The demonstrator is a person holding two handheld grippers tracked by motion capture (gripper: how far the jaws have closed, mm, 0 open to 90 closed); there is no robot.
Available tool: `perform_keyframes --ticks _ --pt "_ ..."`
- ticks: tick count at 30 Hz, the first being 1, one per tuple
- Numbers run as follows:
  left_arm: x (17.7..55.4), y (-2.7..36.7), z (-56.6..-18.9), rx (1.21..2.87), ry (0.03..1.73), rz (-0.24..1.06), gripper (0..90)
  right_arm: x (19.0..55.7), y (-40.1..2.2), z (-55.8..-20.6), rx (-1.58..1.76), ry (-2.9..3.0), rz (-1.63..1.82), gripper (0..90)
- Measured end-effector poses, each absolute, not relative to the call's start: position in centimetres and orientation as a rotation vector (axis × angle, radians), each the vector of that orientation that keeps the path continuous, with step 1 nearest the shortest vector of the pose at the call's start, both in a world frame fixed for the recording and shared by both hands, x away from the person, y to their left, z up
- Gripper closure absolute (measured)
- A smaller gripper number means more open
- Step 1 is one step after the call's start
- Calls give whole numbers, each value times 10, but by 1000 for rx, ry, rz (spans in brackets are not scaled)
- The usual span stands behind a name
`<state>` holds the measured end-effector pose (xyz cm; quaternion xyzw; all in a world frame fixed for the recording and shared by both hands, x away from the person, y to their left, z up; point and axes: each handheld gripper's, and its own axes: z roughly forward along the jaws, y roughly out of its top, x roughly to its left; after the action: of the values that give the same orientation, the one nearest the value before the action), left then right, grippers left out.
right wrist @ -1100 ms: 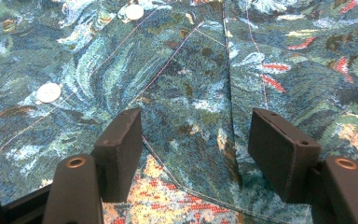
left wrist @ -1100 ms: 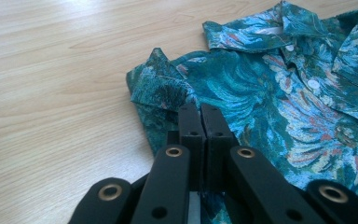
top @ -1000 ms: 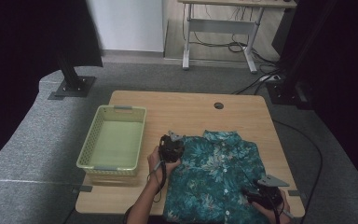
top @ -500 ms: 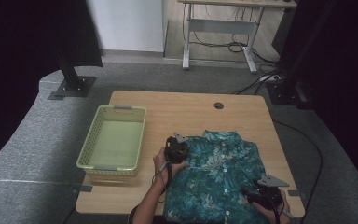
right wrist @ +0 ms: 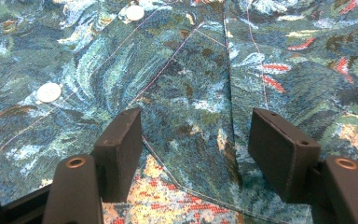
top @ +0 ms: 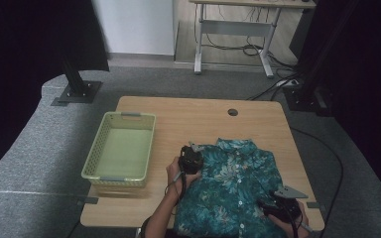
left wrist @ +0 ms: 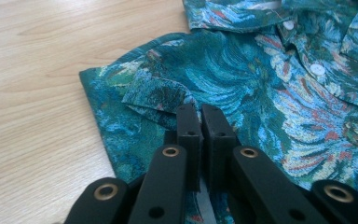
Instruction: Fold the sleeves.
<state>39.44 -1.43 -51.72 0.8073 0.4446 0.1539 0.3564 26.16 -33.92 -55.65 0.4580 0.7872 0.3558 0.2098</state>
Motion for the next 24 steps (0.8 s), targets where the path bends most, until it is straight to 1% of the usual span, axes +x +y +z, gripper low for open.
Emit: perform_keyframes --ticks 8,10,20,22,24 --pt "396 -26 -529 2123 1160 388 838 262 -339 -557 1271 2189 991 338" --pt "395 -27 -532 2123 1164 385 816 262 -339 -557 1271 2189 991 338" --pt "398 -30 -537 2111 1160 351 768 262 -339 -557 1272 2187 992 338" --pt "399 -31 -539 2104 1154 344 736 262 -339 -557 1273 2187 992 338" --pt "398 -31 -539 2099 1151 330 684 262 -339 -557 1273 2188 992 338"
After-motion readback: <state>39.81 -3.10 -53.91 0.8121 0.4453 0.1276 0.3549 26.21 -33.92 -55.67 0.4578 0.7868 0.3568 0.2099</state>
